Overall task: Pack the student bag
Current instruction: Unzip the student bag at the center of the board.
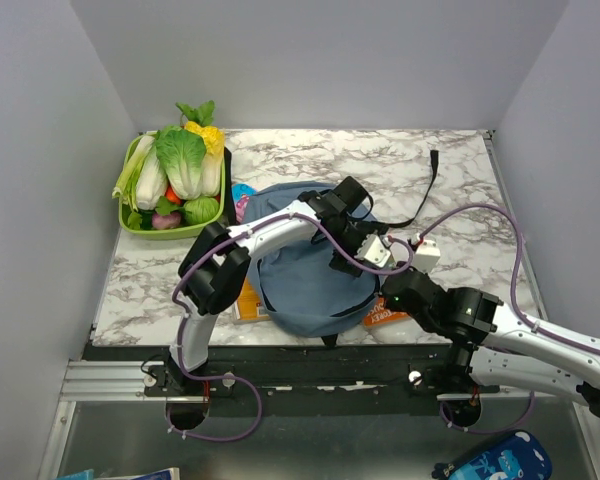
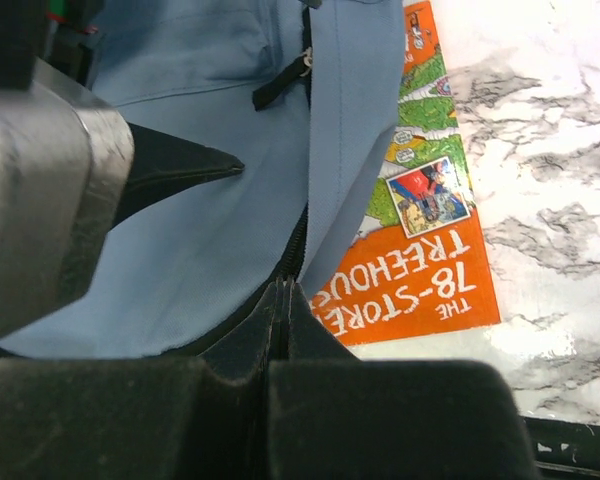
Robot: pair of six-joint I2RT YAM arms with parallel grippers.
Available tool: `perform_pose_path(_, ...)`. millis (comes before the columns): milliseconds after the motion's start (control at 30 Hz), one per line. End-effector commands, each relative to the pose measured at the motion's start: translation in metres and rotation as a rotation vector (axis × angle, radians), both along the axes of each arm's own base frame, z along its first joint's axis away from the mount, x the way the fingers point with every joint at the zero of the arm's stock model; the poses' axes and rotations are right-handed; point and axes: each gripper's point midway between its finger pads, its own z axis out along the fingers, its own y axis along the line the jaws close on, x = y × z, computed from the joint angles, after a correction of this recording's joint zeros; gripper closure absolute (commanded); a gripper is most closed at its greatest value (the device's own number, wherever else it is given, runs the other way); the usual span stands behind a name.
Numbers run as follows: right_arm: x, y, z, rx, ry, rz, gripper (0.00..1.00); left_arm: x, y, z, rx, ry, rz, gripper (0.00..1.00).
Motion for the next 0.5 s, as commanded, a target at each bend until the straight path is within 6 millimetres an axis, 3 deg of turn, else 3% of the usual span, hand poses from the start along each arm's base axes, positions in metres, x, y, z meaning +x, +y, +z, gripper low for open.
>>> perform_pose_path(0,0.006,0.012,0.015,0.030,-0.051,0.038,0.99,-0.011,-0.020,0.015,-0.092,-0.029,-0.130,0.04)
perform_pose_path(300,0.010,0.021,0.022,0.054,-0.106,0.087,0.99,-0.037,-0.030,0.009,-0.084,0.123,-0.209,0.23)
perform_pose_path(467,0.012,0.018,0.024,0.074,-0.126,0.073,0.99,-0.046,-0.024,-0.007,-0.035,0.173,-0.274,0.42)
